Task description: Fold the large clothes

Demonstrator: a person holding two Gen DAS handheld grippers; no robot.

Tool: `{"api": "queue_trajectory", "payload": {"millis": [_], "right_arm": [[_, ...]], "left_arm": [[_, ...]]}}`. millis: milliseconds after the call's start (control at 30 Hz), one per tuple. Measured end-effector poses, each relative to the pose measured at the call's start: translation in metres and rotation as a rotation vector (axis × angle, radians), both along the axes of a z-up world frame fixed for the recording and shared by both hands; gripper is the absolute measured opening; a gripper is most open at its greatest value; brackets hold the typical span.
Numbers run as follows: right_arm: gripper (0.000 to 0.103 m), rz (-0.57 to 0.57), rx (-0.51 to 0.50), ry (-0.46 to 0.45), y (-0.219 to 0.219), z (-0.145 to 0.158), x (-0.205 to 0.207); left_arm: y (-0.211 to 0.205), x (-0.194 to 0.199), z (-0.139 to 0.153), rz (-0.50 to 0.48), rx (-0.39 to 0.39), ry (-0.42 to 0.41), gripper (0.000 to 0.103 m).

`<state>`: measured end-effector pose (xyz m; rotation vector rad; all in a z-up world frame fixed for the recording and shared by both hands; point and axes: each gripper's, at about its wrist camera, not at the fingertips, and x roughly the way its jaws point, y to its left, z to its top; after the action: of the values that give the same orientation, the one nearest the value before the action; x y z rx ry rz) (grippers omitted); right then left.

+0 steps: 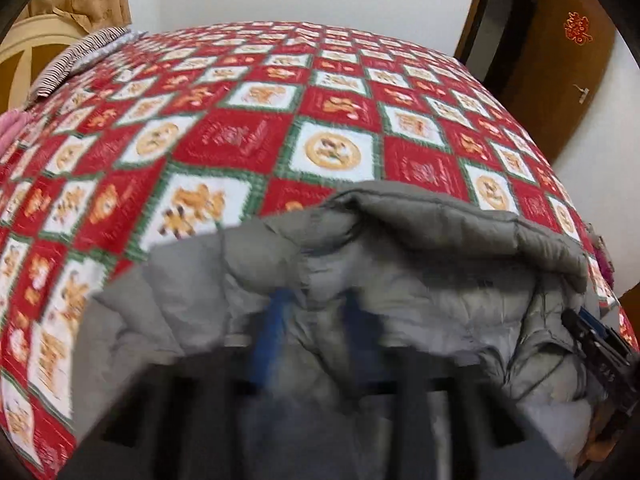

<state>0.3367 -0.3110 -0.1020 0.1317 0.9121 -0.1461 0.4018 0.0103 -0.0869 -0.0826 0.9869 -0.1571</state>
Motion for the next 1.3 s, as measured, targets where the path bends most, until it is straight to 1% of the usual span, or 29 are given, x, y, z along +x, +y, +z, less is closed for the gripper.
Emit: {"api": "queue_trajectory", "payload": {"millis": [33, 67, 100, 167, 200, 233, 300, 367, 433, 533, 600, 700, 767, 833, 900, 967, 1000, 1100, 1133, 1200, 1233, 1267, 1300], "right_arm": [[0.040, 0.002, -0.020, -0.001, -0.002, -0.003, -0.003], [0.039, 0.004, -0.024, -0.006, -0.005, -0.005, -0.006], [0.039, 0.008, -0.023, -0.019, -0.009, -0.006, -0.010], [0.039, 0.006, -0.015, -0.030, -0.013, -0.008, -0.010], [0.039, 0.003, -0.016, -0.030, -0.014, -0.008, -0.009], [0.040, 0.002, -0.023, -0.030, -0.012, -0.008, -0.008], [0.043, 0.009, -0.039, -0.031, -0.008, -0.005, -0.011], [0.043, 0.011, -0.045, -0.033, -0.007, 0.002, -0.018], [0.043, -0.017, -0.032, -0.076, -0.010, 0.019, -0.033], [0.043, -0.064, -0.011, -0.190, -0.013, 0.057, -0.045], [0.043, -0.058, 0.008, -0.225, -0.007, 0.081, -0.031], [0.043, -0.061, 0.025, -0.219, 0.006, 0.095, 0.004], [0.043, -0.085, 0.051, -0.163, 0.011, 0.088, 0.035], [0.043, -0.097, 0.099, -0.072, 0.016, 0.066, 0.057], [0.043, -0.088, 0.124, 0.014, 0.021, 0.042, 0.063], [0.043, -0.060, 0.087, 0.073, 0.029, 0.016, 0.056], [0.043, -0.036, 0.044, 0.072, 0.033, 0.007, 0.049], [0.043, 0.037, -0.107, -0.016, 0.045, -0.008, 0.027], [0.043, 0.051, -0.160, -0.048, 0.051, -0.012, 0.021], [0.043, 0.049, -0.190, -0.059, 0.054, -0.012, 0.019], [0.043, 0.049, -0.182, -0.062, 0.053, -0.013, 0.019], [0.043, 0.049, -0.163, -0.069, 0.049, -0.012, 0.017], [0.043, 0.049, -0.141, -0.078, 0.046, -0.012, 0.015]], "left_arm": [[-0.001, -0.007, 0.001, -0.005, -0.001, -0.009, 0.012], [-0.001, -0.013, 0.001, -0.005, 0.004, -0.020, 0.009], [-0.001, -0.018, 0.002, -0.005, 0.014, -0.033, 0.009], [0.000, -0.029, -0.002, 0.008, 0.081, -0.077, 0.009], [0.002, -0.032, -0.011, 0.027, 0.133, -0.095, 0.008], [0.005, -0.033, -0.025, 0.066, 0.205, -0.107, 0.009], [0.008, -0.035, -0.025, 0.081, 0.202, -0.127, 0.009], [0.009, -0.033, -0.025, 0.087, 0.202, -0.126, 0.009], [0.009, -0.033, -0.025, 0.086, 0.209, -0.129, 0.009], [0.004, -0.033, -0.025, 0.087, 0.242, -0.137, 0.009], [0.004, -0.033, -0.025, 0.089, 0.251, -0.140, 0.009], [0.002, -0.034, -0.026, 0.092, 0.266, -0.145, 0.010], [0.002, -0.034, -0.027, 0.091, 0.269, -0.146, 0.010], [0.002, -0.034, -0.027, 0.091, 0.269, -0.145, 0.010], [0.002, -0.033, -0.027, 0.091, 0.266, -0.145, 0.010], [0.003, -0.033, -0.027, 0.089, 0.265, -0.144, 0.010], [0.002, -0.033, -0.027, 0.089, 0.267, -0.144, 0.010], [0.001, -0.033, -0.027, 0.085, 0.276, -0.145, 0.011], [0.003, -0.034, -0.025, 0.085, 0.258, -0.146, 0.012], [0.014, -0.038, -0.017, 0.085, 0.178, -0.135, 0.019], [0.023, -0.040, -0.009, 0.091, 0.117, -0.127, 0.022], [0.029, -0.043, 0.002, 0.109, 0.072, -0.130, 0.035], [0.035, -0.044, 0.021, 0.137, 0.044, -0.149, 0.061]]}}
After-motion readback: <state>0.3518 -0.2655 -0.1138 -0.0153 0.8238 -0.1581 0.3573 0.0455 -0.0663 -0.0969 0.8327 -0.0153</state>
